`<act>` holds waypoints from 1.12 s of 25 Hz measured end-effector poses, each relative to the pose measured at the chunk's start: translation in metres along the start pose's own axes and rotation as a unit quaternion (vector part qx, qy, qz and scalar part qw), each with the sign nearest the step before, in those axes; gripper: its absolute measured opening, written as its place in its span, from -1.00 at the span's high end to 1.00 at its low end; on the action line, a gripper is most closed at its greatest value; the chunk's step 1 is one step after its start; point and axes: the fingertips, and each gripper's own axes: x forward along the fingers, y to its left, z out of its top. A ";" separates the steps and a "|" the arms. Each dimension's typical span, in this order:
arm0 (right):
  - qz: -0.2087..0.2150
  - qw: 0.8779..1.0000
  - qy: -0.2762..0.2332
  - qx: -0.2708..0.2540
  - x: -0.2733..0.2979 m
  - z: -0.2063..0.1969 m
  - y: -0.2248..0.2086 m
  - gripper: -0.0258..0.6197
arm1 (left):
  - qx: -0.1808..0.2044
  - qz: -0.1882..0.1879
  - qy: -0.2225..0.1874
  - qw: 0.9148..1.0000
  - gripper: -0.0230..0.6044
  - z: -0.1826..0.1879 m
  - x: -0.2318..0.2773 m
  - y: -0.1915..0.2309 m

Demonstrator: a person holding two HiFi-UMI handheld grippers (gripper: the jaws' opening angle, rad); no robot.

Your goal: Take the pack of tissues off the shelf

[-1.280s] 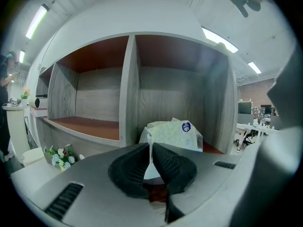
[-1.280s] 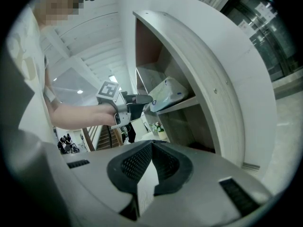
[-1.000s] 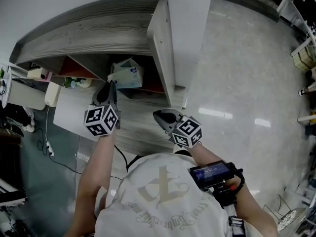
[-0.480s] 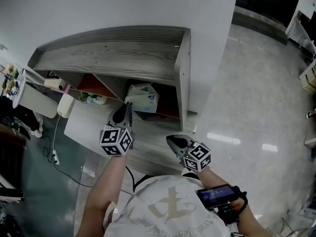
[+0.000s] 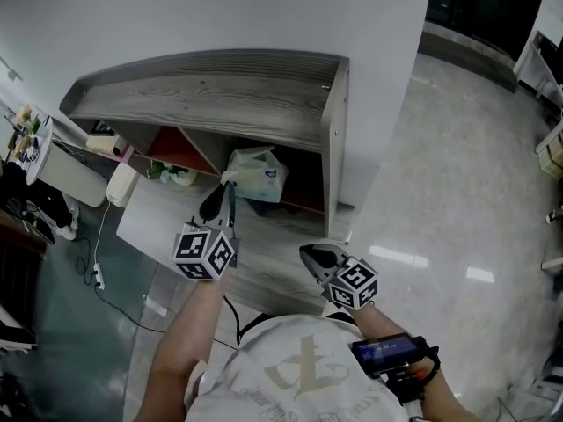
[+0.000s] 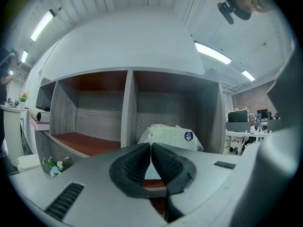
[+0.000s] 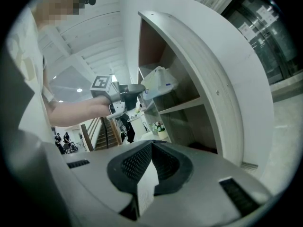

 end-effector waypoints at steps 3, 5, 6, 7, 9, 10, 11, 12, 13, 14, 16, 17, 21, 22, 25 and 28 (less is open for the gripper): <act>0.001 1.000 0.002 -0.001 0.000 -0.002 0.004 0.91 | -0.002 -0.002 -0.009 1.000 0.85 0.008 -0.008 -0.001; 0.003 1.000 0.004 -0.002 0.001 -0.003 0.007 0.91 | -0.003 -0.003 -0.015 1.000 0.85 0.013 -0.014 -0.001; 0.005 1.000 0.005 -0.003 0.002 -0.003 0.009 0.91 | -0.003 -0.004 -0.017 1.000 0.85 0.015 -0.017 0.000; 0.008 1.000 0.006 -0.006 0.004 -0.003 0.012 0.91 | -0.004 -0.004 -0.018 1.000 0.85 0.016 -0.020 0.001; 0.014 1.000 0.011 -0.010 0.008 -0.005 0.019 0.91 | -0.008 -0.004 -0.020 1.000 0.85 0.016 -0.027 0.004; 0.016 1.000 0.013 -0.012 0.009 -0.007 0.023 0.91 | -0.011 -0.002 -0.020 1.000 0.85 0.015 -0.032 0.006; 0.018 1.000 0.014 -0.012 0.010 -0.008 0.026 0.91 | -0.014 -0.001 -0.019 1.000 0.85 0.014 -0.036 0.008; 0.019 1.000 0.016 -0.013 0.011 -0.009 0.028 0.91 | -0.016 0.001 -0.019 1.000 0.85 0.012 -0.040 0.010; 0.019 1.000 0.017 -0.013 0.012 -0.009 0.030 0.91 | -0.018 0.002 -0.019 1.000 0.85 0.010 -0.044 0.012; 0.019 1.000 0.018 -0.013 0.013 -0.010 0.032 0.91 | -0.020 0.003 -0.018 1.000 0.85 0.009 -0.048 0.014; 0.021 0.999 0.020 -0.015 0.015 -0.010 0.037 0.91 | -0.022 0.006 -0.018 1.000 0.85 0.007 -0.055 0.018; 0.021 0.999 0.021 -0.015 0.017 -0.011 0.039 0.91 | -0.024 0.008 -0.018 1.000 0.85 0.006 -0.059 0.021; 0.021 0.999 0.029 -0.014 0.022 -0.015 0.046 0.91 | -0.032 0.015 -0.016 0.999 0.85 -0.001 -0.073 0.030; 0.021 0.999 0.030 -0.014 0.023 -0.017 0.048 0.91 | -0.035 0.017 -0.015 0.999 0.85 -0.004 -0.077 0.031; 0.023 0.999 0.034 -0.014 0.026 -0.019 0.055 0.91 | -0.042 0.025 -0.013 0.999 0.85 -0.011 -0.090 0.037; 0.026 0.999 0.037 -0.017 0.029 -0.022 0.061 0.91 | -0.046 0.034 -0.010 0.998 0.85 -0.022 -0.102 0.045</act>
